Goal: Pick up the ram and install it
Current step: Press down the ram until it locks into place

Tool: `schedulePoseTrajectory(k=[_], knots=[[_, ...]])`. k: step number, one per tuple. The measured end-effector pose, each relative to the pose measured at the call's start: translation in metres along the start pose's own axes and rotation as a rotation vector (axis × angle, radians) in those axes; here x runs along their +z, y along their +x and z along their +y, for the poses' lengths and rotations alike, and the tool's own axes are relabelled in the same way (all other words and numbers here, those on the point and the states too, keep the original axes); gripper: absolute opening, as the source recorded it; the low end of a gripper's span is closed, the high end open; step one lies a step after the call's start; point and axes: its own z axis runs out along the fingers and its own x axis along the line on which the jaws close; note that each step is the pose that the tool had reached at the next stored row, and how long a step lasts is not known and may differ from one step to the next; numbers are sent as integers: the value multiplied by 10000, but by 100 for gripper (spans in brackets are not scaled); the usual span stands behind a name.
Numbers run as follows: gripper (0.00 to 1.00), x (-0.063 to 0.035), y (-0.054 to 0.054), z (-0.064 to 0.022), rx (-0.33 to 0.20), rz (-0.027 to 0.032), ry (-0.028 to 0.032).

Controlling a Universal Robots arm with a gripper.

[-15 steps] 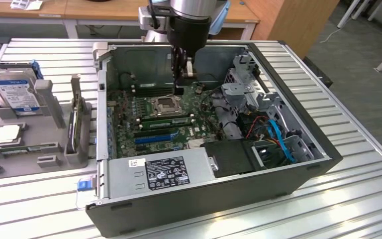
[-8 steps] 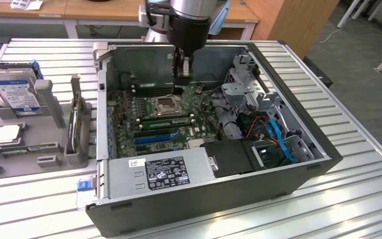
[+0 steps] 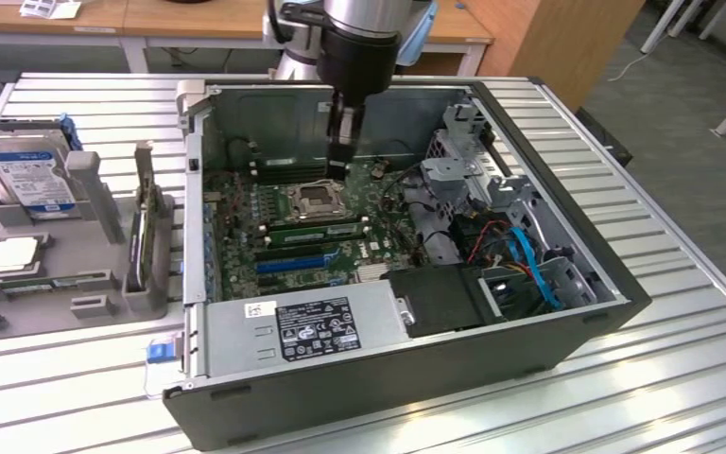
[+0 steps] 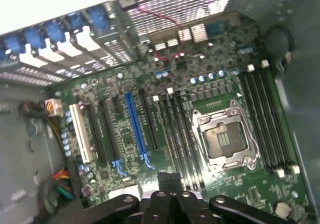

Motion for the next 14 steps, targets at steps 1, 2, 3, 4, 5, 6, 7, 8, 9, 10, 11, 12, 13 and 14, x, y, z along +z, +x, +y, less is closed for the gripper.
schedulePoseTrajectory(k=[1, 2, 3, 4, 5, 6, 7, 8, 9, 10, 11, 12, 13, 14], knots=[[11, 0, 0, 0, 170, -8, -12], [11, 0, 0, 0, 351, -15, -25], [11, 0, 0, 0, 520, -22, -37], [11, 1, 0, 0, 689, -30, -50], [11, 0, 0, 0, 859, -36, -61], [11, 1, 0, 0, 1029, -44, -74], [11, 1, 0, 0, 1205, -51, -86], [11, 1, 0, 0, 1390, -59, -100], [11, 1, 0, 0, 1568, -66, -112], [11, 1, 0, 0, 1745, -74, -125], [11, 1, 0, 0, 1922, -81, -138], [11, 1, 0, 0, 2104, -89, -151], [11, 1, 0, 0, 2281, -97, -164], [11, 2, 0, 0, 2458, -105, -176]])
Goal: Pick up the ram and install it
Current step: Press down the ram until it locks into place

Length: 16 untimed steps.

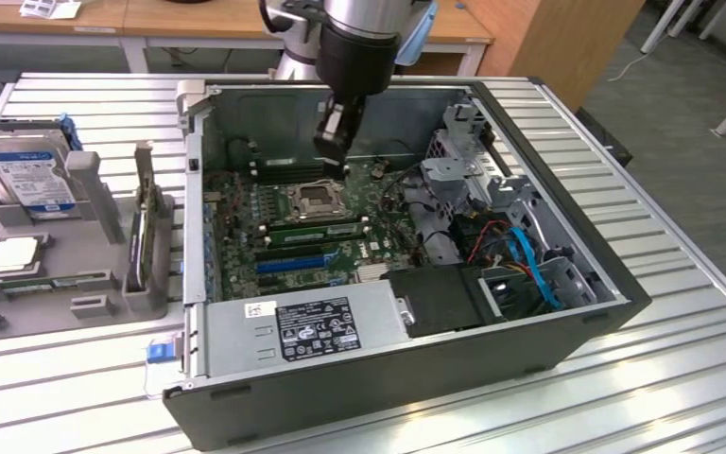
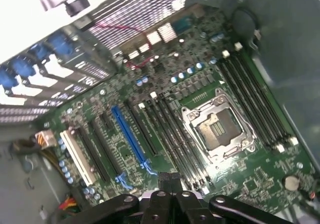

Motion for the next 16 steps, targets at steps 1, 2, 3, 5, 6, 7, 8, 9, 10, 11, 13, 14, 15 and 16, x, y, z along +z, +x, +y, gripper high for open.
schedulePoseTrajectory(k=[1, 2, 3, 5, 6, 7, 8, 9, 10, 11, 13, 14, 15, 16], knots=[[11, 0, 0, 0, 176, -7, -13], [11, 0, 0, 0, 351, -14, -26], [11, 0, 0, 0, 541, -23, -39], [11, 0, 0, 0, 890, -37, -64], [11, 0, 0, 0, 1065, -45, -77], [11, 1, 0, 0, 1240, -53, -89], [11, 1, 0, 0, 1414, -60, -102], [11, 1, 0, 0, 1582, -67, -114], [11, 1, 0, 0, 1756, -74, -127], [11, 1, 0, 0, 1925, -81, -138], [11, 1, 0, 0, 2262, -95, -162], [11, 1, 0, 0, 2431, -101, -174], [11, 2, 0, 0, 2594, -107, -184], [11, 2, 0, 0, 2757, -108, -190]])
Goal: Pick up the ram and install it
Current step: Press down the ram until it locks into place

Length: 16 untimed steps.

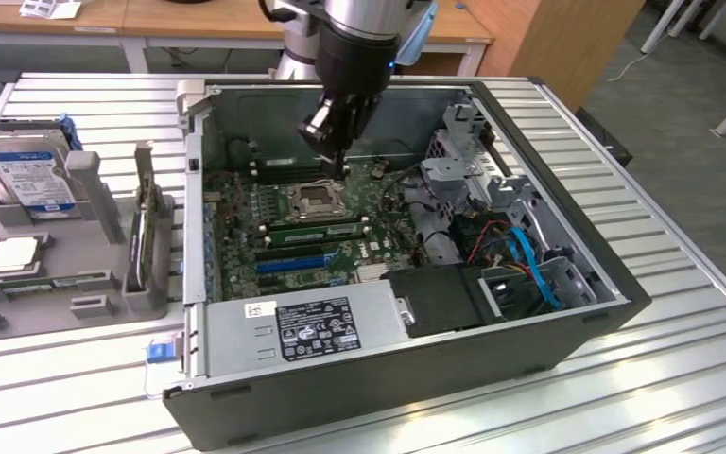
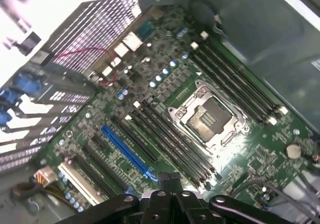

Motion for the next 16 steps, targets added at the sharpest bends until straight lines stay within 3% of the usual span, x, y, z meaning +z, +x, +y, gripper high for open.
schedulePoseTrajectory(k=[7, 16], knots=[[11, 1, 0, -1, 893, -19, -14], [11, 6, 0, 0, 1943, -125, 75]])
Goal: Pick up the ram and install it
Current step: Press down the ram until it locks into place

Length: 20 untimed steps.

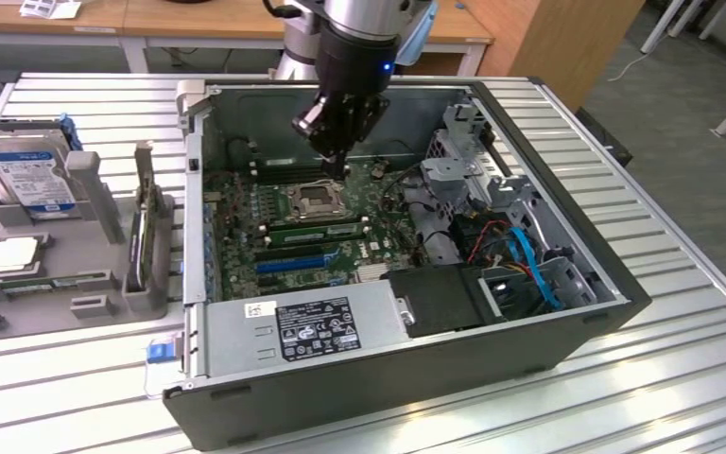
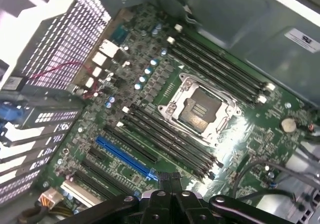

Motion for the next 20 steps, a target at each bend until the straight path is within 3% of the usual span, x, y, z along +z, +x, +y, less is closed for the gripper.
schedulePoseTrajectory(k=[12, 20], knots=[[11, 12, -1, 0, 1616, -130, 86], [11, 20, -2, 0, 2784, -191, 63]])
